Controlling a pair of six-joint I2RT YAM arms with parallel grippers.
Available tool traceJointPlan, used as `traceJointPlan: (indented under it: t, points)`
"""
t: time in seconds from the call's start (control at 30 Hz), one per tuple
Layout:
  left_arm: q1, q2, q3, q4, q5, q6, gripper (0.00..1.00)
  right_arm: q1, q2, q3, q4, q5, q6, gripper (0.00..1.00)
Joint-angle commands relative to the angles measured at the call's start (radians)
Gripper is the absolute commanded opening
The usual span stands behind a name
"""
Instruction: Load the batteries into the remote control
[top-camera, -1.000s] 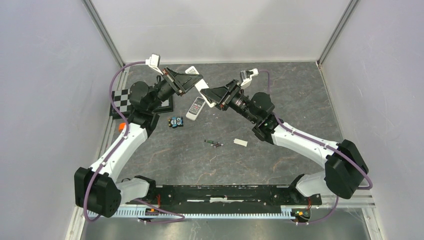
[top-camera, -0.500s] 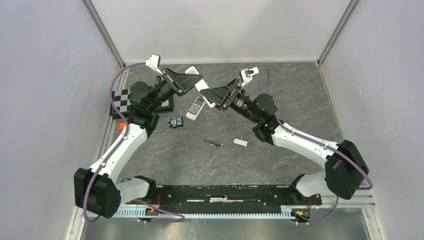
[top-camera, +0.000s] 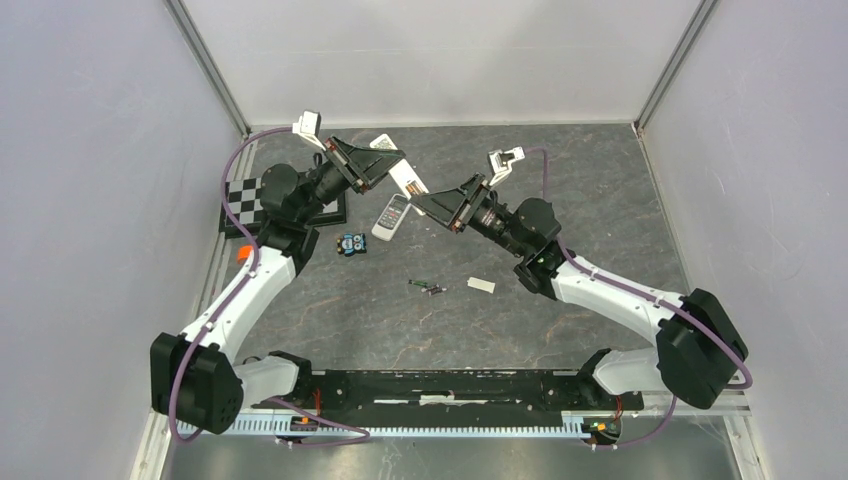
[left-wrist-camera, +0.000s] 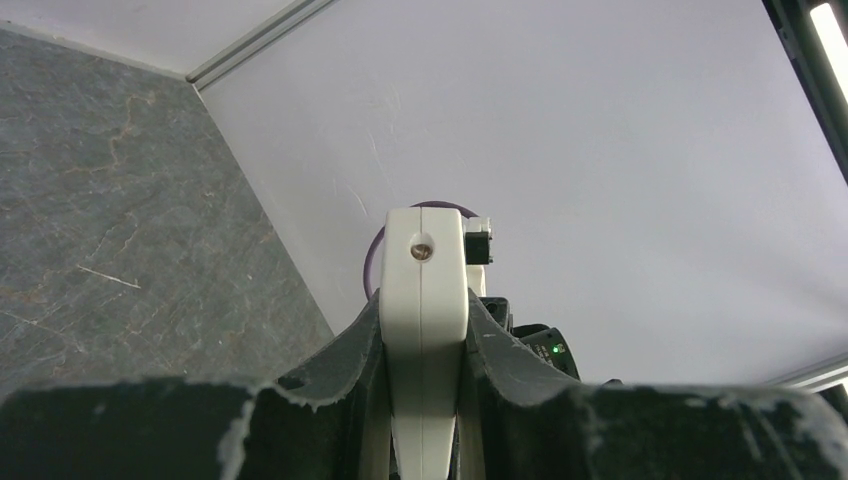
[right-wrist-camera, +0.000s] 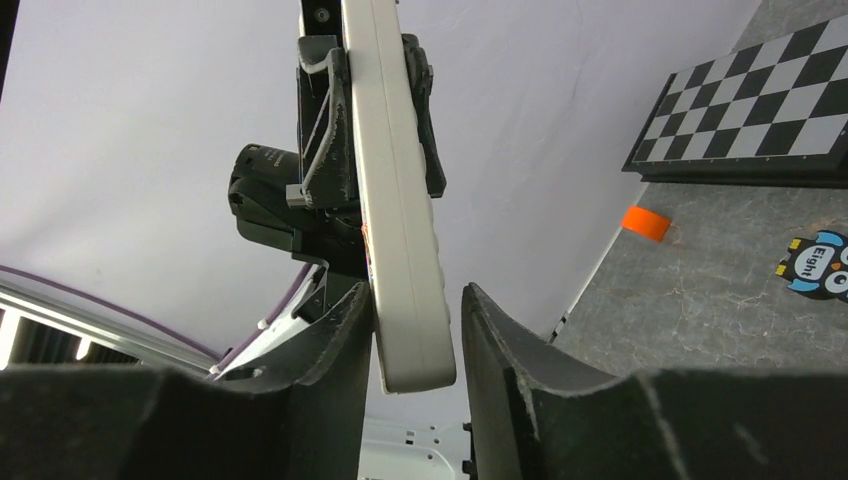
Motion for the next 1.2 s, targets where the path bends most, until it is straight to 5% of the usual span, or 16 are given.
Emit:
traceJointPlan:
  t: [0.0, 0.2, 0.6, 1.17]
  points:
    - [0.004, 0.003, -0.005, 0.125, 0.033, -0.071, 0.02, -0.012, 0.002, -0.017, 0.046, -0.004, 0.014, 0.42]
    - [0.004, -0.003, -0.017, 0.108, 0.035, -0.037, 0.02, -0.019, -0.001, -0.026, 0.091, 0.002, 0.008, 0.61]
    - [0.004, 0.007, -0.027, 0.081, 0.033, -0.013, 0.02, -0.053, 0.074, 0.055, 0.078, -0.062, -0.063, 0.51]
    - [0.004, 0.029, 0.078, 0.011, 0.057, -0.068, 0.02, -0.053, 0.097, 0.061, 0.055, -0.102, -0.203, 0.20]
